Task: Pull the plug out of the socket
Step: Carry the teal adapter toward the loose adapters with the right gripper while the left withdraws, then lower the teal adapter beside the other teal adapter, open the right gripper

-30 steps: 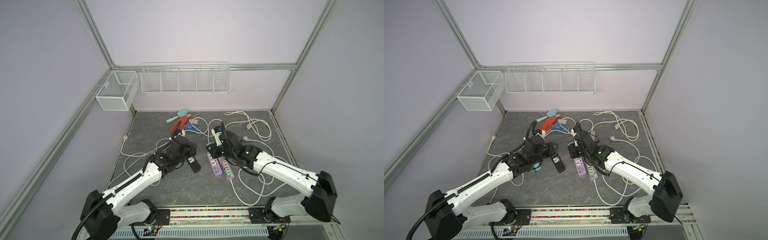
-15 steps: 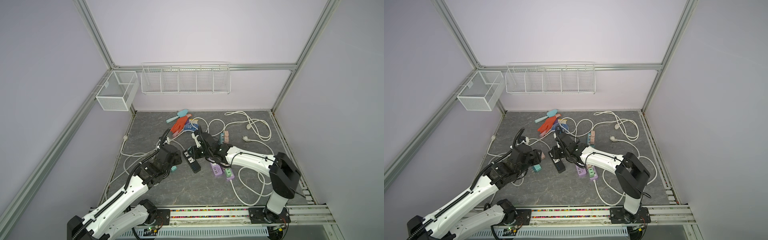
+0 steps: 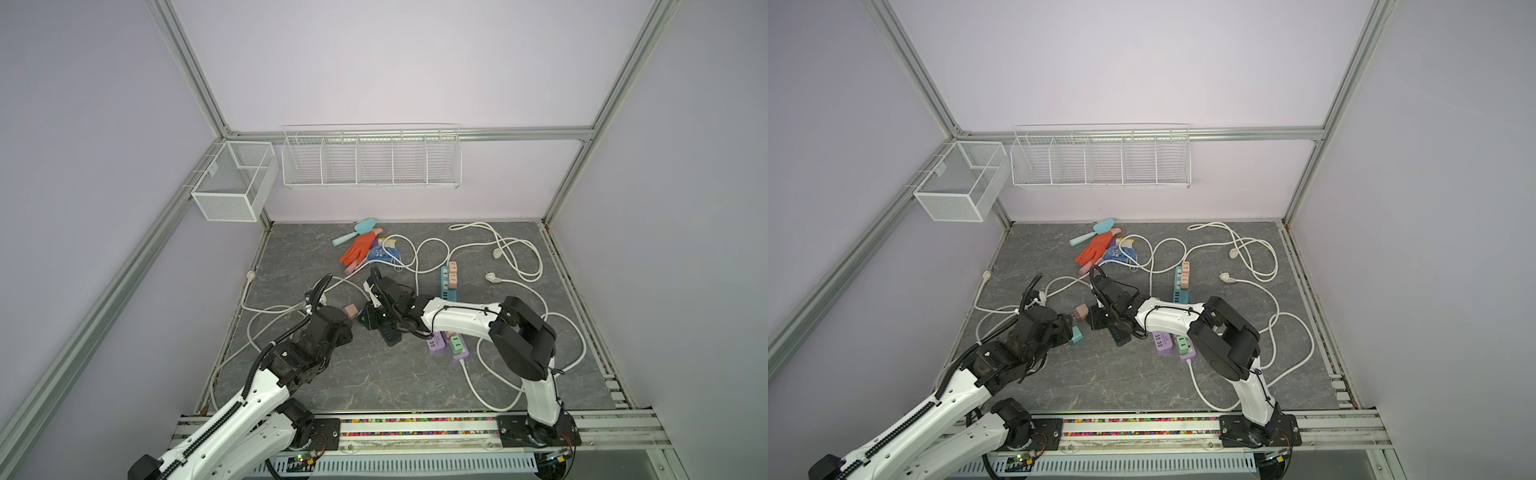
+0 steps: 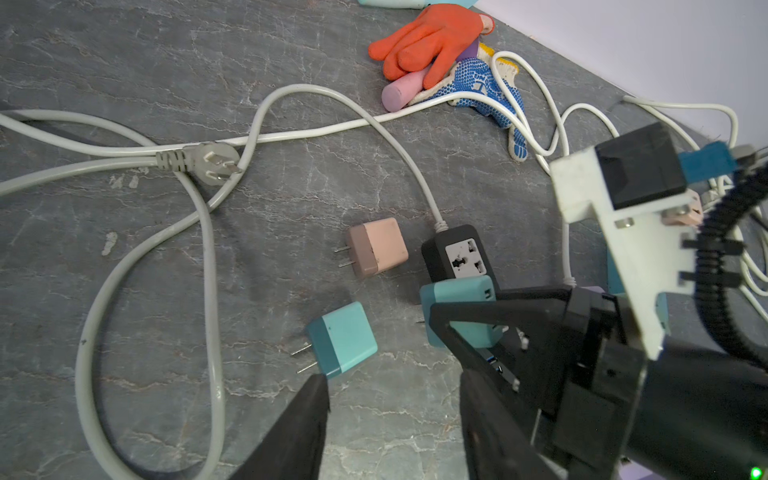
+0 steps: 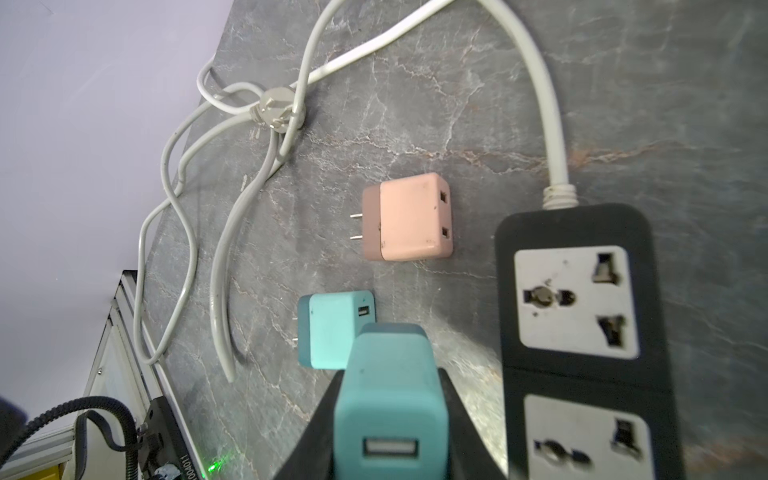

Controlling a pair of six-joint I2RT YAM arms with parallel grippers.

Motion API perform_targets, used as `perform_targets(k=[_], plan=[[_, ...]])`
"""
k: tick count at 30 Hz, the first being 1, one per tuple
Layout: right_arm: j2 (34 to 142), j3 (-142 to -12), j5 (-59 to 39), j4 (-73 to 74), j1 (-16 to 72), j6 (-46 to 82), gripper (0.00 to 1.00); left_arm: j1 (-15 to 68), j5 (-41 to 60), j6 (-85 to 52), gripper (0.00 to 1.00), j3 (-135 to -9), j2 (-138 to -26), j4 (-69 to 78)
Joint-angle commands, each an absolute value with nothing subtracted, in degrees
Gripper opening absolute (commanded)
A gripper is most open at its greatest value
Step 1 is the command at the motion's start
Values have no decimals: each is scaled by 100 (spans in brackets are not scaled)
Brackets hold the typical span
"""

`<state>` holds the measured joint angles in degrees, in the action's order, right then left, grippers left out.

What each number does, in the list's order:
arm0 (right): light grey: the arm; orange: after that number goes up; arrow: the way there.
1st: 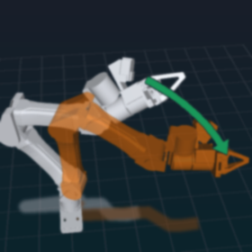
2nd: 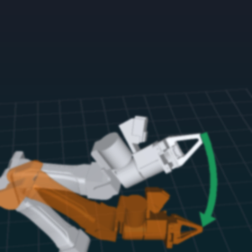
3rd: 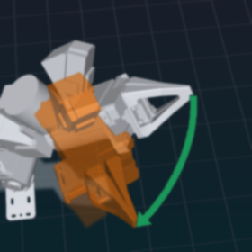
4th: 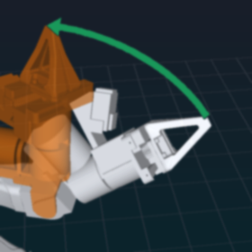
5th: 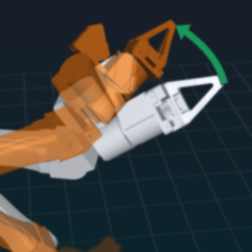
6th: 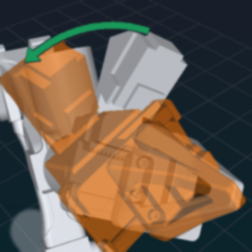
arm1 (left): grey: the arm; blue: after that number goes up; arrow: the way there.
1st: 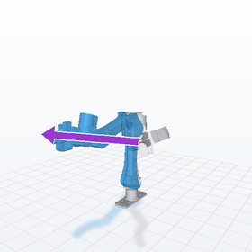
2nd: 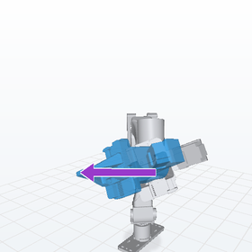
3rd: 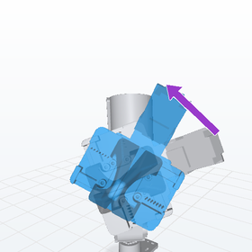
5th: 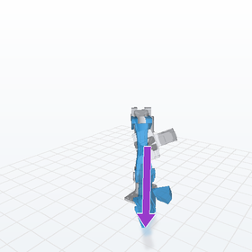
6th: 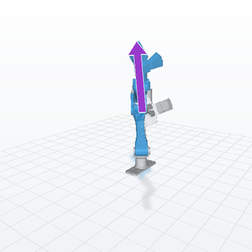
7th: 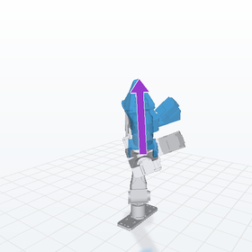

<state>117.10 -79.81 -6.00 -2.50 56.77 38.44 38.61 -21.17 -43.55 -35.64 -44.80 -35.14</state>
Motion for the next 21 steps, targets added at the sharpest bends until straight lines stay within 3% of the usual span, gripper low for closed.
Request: perform_targets(k=[1, 16, 21], plan=[[11915, -8201, -755, -51, 5736, 3973, 13, 3832, -2162, -4482, 54, -3487, -4490, -3391], [12464, -8518, -958, -180, 5766, 4136, 16, 3762, -2188, -4693, 57, -3258, -4494, -3228], [12502, -8532, -960, -370, 5769, 4120, 22, 3735, -2180, -4726, 58, -3226, -4482, -3199]])
